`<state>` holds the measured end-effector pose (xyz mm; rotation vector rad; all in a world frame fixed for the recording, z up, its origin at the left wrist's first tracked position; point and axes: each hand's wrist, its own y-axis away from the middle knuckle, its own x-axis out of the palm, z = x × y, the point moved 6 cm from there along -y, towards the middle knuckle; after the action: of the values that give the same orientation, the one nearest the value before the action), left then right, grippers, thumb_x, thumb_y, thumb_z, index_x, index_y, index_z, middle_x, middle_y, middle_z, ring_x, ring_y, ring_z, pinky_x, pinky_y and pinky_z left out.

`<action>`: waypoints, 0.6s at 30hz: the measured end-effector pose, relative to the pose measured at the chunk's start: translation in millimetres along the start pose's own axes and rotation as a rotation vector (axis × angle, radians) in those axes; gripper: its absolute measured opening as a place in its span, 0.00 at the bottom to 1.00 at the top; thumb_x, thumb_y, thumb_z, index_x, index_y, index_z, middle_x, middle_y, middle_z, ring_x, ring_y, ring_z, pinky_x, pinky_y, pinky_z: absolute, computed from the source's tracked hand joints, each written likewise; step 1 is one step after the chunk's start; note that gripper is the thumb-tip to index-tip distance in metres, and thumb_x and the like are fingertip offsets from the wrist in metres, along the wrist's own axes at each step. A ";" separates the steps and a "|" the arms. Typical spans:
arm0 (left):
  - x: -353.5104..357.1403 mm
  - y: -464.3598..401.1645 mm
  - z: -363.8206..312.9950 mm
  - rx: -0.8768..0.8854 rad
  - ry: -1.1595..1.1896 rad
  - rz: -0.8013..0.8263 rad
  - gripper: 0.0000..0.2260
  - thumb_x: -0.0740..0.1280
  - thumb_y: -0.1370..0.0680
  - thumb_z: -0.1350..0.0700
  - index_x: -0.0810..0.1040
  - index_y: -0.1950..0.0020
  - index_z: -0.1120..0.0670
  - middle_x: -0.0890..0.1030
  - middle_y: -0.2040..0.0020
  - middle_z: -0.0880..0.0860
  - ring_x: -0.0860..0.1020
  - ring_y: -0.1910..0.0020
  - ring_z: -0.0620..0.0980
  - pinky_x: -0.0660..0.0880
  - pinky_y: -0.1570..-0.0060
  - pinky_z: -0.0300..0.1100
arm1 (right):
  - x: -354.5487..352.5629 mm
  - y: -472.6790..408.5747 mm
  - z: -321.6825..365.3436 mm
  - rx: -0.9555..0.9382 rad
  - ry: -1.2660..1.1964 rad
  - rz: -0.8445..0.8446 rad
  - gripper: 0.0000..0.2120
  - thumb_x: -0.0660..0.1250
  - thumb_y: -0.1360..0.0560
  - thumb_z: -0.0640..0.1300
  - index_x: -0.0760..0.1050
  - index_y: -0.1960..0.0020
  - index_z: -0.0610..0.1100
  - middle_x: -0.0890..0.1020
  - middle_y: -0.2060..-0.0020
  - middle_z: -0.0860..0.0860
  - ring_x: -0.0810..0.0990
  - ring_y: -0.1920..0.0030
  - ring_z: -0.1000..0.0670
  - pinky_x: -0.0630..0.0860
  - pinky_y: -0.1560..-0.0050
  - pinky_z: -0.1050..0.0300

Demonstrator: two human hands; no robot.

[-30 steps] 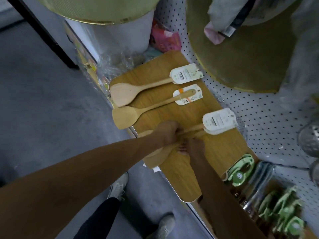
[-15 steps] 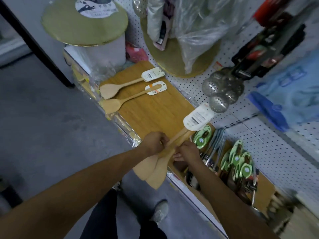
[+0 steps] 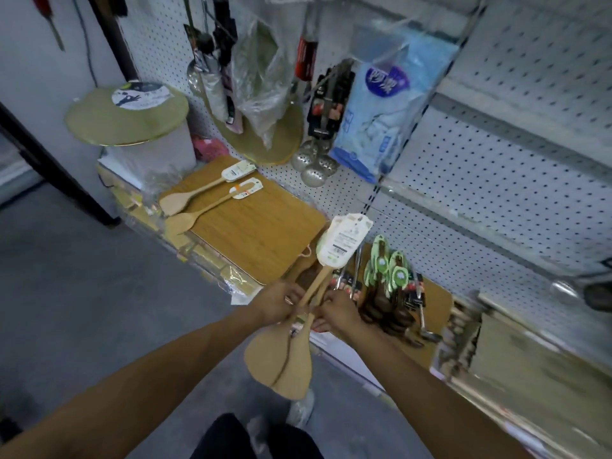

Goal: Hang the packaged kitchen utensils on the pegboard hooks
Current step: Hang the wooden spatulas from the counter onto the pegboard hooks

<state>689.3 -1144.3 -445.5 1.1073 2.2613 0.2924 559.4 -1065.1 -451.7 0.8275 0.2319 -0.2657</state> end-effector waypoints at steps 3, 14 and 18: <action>20.9 19.2 -24.4 0.037 -0.028 0.057 0.12 0.72 0.27 0.72 0.79 0.52 0.56 0.76 0.63 0.50 0.74 0.65 0.45 0.72 0.67 0.38 | -16.0 32.6 -22.1 -0.004 -0.030 -0.023 0.06 0.73 0.27 0.38 0.79 0.53 0.36 0.85 0.63 0.39 0.84 0.69 0.44 0.83 0.65 0.52; 108.2 69.0 -126.6 0.275 -0.131 0.216 0.08 0.71 0.23 0.65 0.74 0.56 0.55 0.73 0.65 0.49 0.74 0.67 0.47 0.73 0.71 0.35 | -124.2 170.3 -96.7 -0.048 -0.211 -0.420 0.04 0.70 0.25 0.37 0.75 0.54 0.39 0.82 0.64 0.39 0.82 0.70 0.43 0.83 0.67 0.52; 148.1 81.4 -169.6 0.344 -0.064 0.262 0.08 0.73 0.25 0.65 0.76 0.49 0.59 0.74 0.64 0.48 0.76 0.63 0.47 0.74 0.61 0.41 | -170.0 207.2 -125.9 -0.121 -0.284 -0.521 0.04 0.66 0.21 0.40 0.73 0.53 0.40 0.80 0.68 0.42 0.79 0.73 0.45 0.81 0.67 0.50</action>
<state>569.7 -967.8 -336.5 1.5709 2.1598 -0.0330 453.3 -812.6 -339.1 0.5896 0.1909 -0.8434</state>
